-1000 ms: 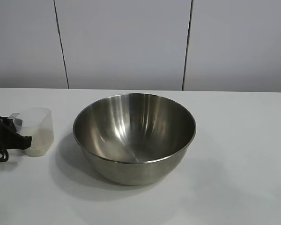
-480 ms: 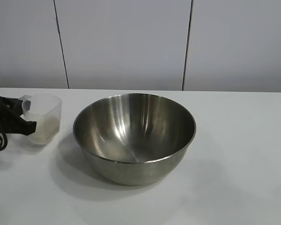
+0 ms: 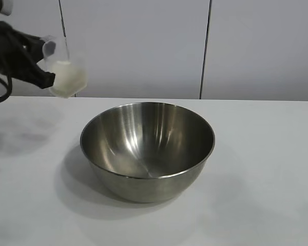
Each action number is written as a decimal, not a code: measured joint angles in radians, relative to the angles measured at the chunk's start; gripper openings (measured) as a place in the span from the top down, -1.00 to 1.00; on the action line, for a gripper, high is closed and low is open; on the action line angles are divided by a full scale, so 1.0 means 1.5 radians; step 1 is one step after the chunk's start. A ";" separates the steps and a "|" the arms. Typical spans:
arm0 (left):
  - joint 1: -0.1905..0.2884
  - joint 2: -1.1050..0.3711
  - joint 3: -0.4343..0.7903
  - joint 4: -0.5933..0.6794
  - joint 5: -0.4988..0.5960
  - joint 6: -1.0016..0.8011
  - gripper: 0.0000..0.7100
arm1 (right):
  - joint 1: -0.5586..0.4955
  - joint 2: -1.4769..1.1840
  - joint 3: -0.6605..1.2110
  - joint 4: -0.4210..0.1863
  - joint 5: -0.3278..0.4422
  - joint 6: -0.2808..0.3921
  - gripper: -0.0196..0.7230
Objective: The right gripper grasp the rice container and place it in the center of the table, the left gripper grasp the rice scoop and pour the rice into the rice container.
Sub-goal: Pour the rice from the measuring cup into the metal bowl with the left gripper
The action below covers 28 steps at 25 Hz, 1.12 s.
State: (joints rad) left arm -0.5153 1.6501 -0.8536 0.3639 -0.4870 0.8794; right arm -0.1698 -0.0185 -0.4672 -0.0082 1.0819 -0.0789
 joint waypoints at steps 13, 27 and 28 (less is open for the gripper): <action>-0.060 0.020 -0.006 0.005 -0.007 0.414 0.97 | 0.000 0.000 0.000 0.000 -0.001 0.000 -0.61; -0.060 0.082 -0.007 0.018 -0.045 0.480 0.97 | 0.000 0.000 0.000 0.000 -0.001 0.000 -0.61; -0.060 0.082 -0.007 0.018 -0.046 0.480 0.97 | 0.000 0.000 0.000 0.000 -0.001 0.000 -0.61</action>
State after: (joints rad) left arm -0.6056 1.7724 -0.8637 0.3904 -0.5564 1.5991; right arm -0.1698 -0.0185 -0.4672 -0.0082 1.0809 -0.0789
